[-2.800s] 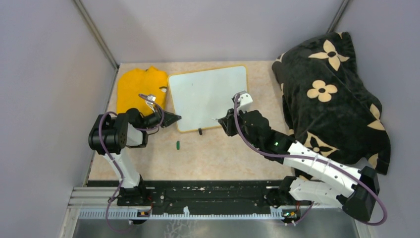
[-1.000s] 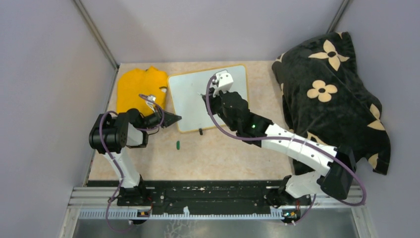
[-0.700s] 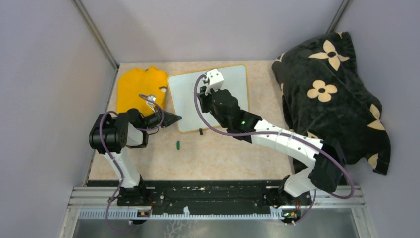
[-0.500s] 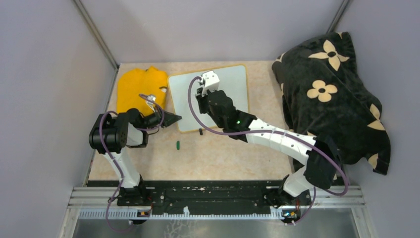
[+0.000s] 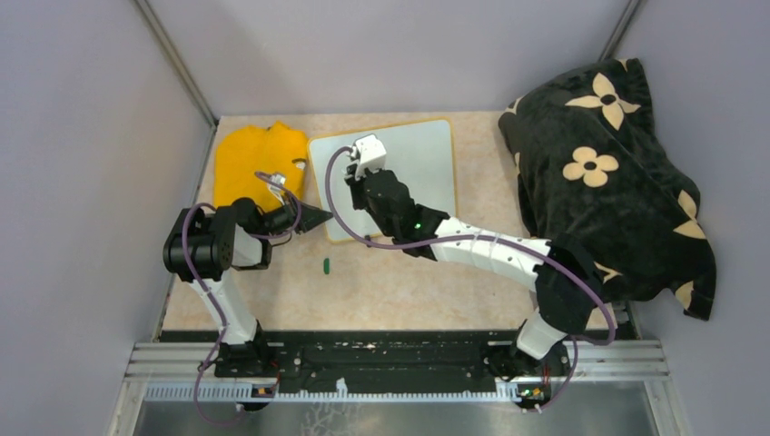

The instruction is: Write a sentence on the whiteboard

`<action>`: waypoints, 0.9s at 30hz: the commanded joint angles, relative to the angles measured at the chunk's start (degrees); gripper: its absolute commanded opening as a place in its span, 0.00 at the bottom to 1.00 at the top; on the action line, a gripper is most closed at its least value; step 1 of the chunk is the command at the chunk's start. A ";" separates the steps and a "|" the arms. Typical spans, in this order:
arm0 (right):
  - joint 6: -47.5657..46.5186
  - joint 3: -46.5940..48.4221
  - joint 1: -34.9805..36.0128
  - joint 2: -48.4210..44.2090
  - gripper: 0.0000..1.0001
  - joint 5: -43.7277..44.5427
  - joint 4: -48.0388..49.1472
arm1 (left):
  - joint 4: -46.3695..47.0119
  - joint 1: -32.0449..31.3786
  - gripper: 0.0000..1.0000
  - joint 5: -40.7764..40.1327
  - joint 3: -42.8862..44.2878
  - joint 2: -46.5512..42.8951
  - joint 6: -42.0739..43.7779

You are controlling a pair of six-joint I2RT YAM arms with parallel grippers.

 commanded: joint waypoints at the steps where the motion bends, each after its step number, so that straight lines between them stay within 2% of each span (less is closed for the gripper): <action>1: -0.74 4.16 0.62 2.65 0.00 2.25 4.32 | -0.80 0.26 0.00 -1.01 0.60 1.12 1.17; 14: -1.38 3.67 0.63 3.58 0.00 1.67 8.17 | -1.32 0.26 0.00 -1.05 0.78 1.16 1.34; 27: -2.24 7.21 0.61 6.47 0.00 0.54 6.07 | -1.50 0.26 0.00 -1.15 0.87 1.24 1.34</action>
